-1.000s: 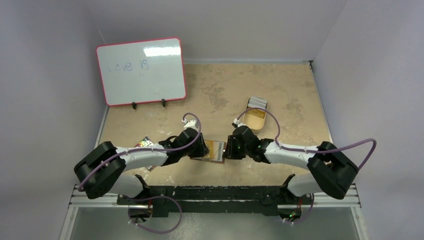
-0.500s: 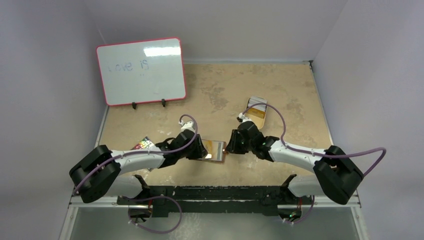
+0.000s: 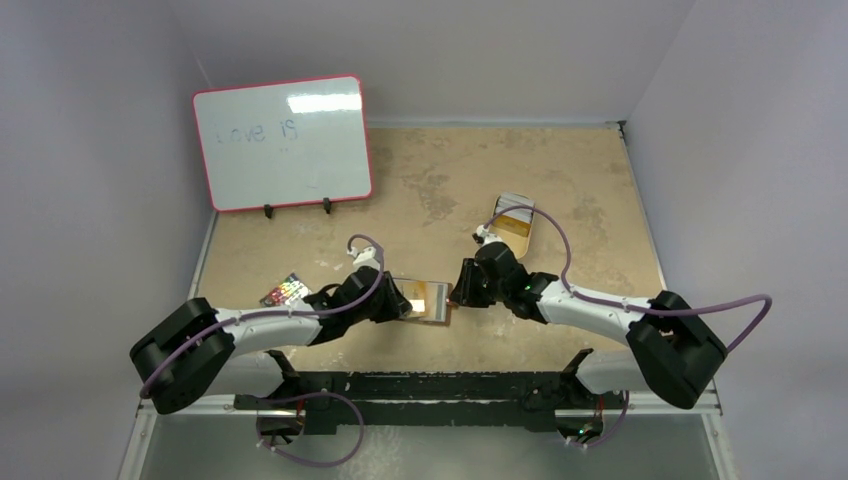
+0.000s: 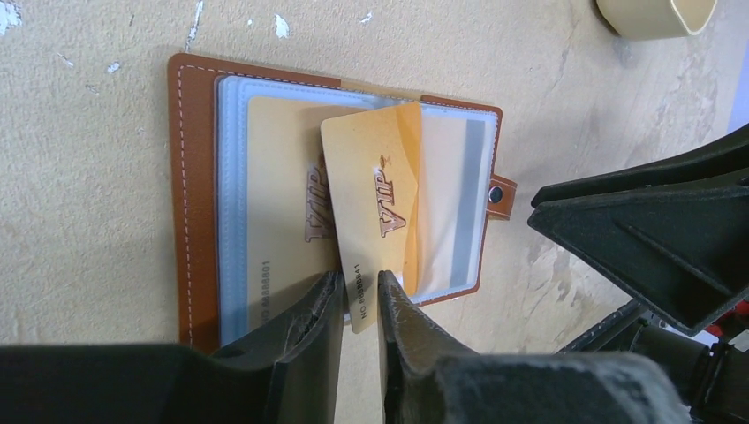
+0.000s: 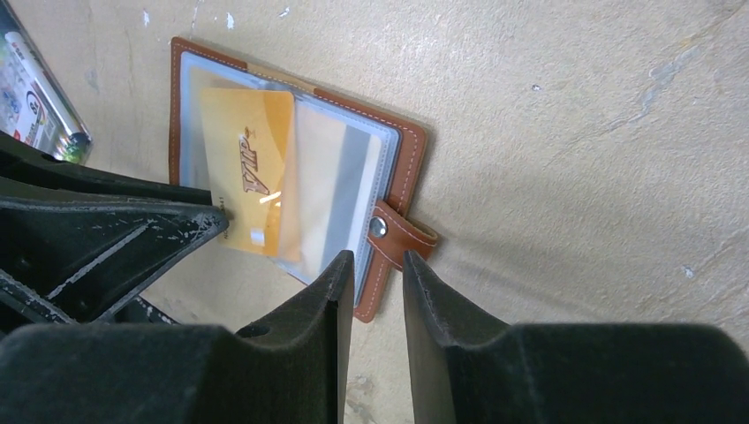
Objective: Put the credit cards into the card holder
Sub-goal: Insert the credit card into the card holder.
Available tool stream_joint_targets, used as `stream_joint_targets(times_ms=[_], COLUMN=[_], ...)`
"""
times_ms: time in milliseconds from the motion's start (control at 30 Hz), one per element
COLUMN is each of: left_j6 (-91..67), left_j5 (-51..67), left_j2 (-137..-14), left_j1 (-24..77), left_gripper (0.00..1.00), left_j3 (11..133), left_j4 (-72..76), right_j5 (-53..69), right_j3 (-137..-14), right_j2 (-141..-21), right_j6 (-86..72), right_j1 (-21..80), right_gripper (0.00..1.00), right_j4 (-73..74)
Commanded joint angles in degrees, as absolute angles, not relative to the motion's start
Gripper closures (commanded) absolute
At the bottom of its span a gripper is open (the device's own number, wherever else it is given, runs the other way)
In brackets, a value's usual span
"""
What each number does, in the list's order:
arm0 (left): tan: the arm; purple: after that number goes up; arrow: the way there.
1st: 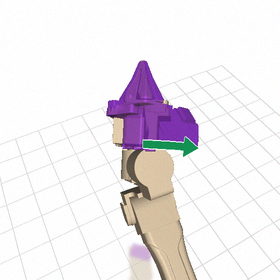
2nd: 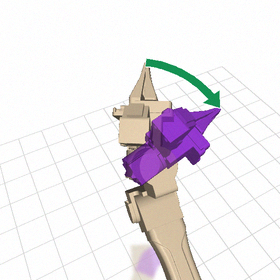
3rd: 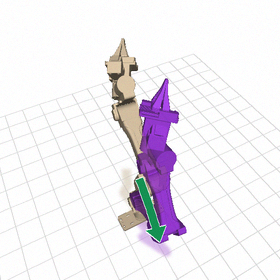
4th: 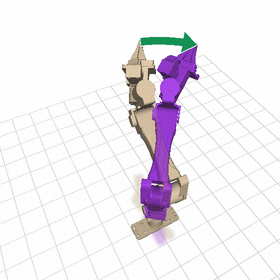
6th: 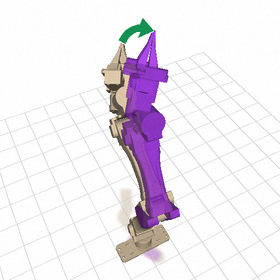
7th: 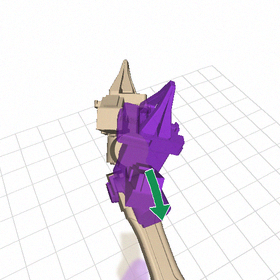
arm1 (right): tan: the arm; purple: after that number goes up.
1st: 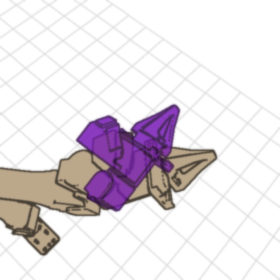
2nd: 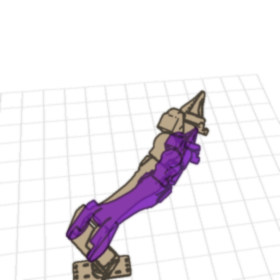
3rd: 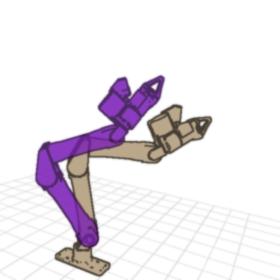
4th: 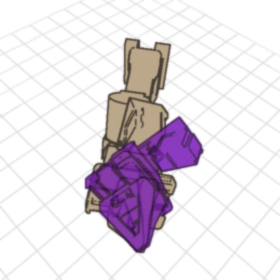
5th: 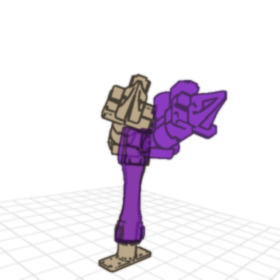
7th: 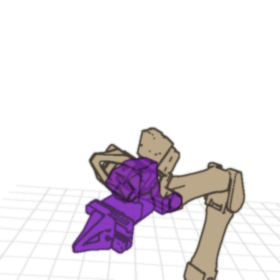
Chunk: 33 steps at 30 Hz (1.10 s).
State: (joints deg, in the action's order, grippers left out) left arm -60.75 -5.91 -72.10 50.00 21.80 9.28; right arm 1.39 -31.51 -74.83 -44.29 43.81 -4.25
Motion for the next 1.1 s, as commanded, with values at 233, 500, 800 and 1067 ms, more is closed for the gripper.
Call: stream_joint_targets(times_ms=[233,500,800,1067], left_j6=[-62.7,-60.8,-56.7,-53.8], left_j5=[-5.7,-1.7,1.5,2.5], left_j2=[-71.0,-69.5,-72.9,-75.6], left_j1=[49.6,47.3,46.3,46.2], left_gripper=[1.0,1.0,1.0,1.0], left_j3=[21.5,22.0,25.0,26.8], left_j4=[13.3,6.3,5.4,6.5], right_j5=[1.6,2.4,4.4,4.9], right_j3=[-31.5,-31.3,-31.4,-30.7], right_j2=[-75.8,-76.6,-77.9,-78.9], right_j6=[-43.9,-42.6,-41.4,-41.3], right_j1=[43.3,41.7,40.8,40.8], right_gripper=[0.71,0.71,0.71,0.71], right_j4=[-7.8,-8.4,-10.5,-11.5])
